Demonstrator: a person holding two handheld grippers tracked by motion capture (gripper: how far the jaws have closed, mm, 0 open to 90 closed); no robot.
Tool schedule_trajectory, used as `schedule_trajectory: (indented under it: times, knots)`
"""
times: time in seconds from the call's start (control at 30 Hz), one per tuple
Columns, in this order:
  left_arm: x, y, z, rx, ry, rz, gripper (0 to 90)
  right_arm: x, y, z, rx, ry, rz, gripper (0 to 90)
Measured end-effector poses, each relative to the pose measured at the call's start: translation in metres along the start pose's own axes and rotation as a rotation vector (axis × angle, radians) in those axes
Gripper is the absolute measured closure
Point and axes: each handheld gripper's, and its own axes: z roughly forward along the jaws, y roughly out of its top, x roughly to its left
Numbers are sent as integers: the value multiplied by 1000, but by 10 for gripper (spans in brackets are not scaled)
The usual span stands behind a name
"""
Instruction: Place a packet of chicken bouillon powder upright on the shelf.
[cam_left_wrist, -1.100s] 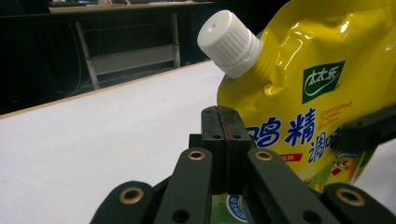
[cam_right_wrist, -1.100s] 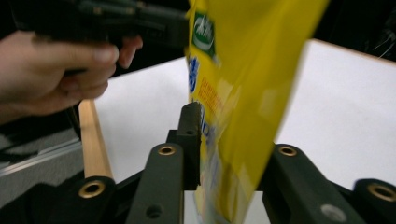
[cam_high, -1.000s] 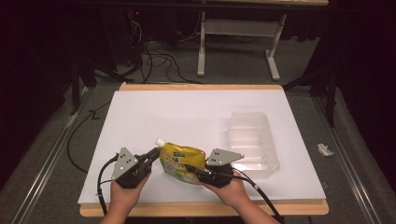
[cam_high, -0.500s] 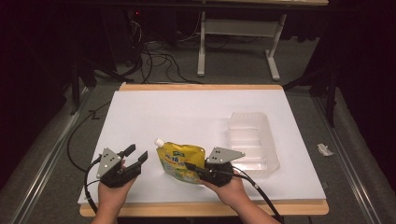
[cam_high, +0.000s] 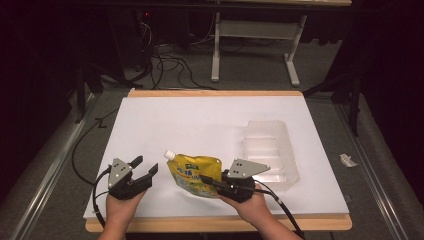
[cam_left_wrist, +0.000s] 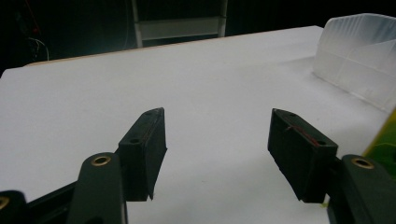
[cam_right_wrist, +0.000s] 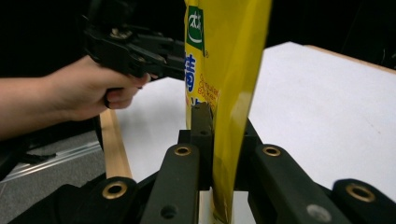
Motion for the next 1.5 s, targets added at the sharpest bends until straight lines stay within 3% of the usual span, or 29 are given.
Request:
schedule_trajectory:
  times: [0.33,0.8,1.03,1.3,1.5]
  knots:
    - [12,-3,-2,-2,21,-46,381,-1,5,-15,-48,8,7,852]
    - [11,-4,-2,8,14,-46,380,-6,18,-38,-119,2,17,853]
    - [11,-3,-2,0,21,-40,382,-10,30,-52,-169,3,-11,855]
    - [12,-4,-2,8,15,-46,381,-25,39,-76,-228,-37,5,854]
    - [12,-4,-1,14,8,-48,380,-38,39,-93,-236,-94,5,855]
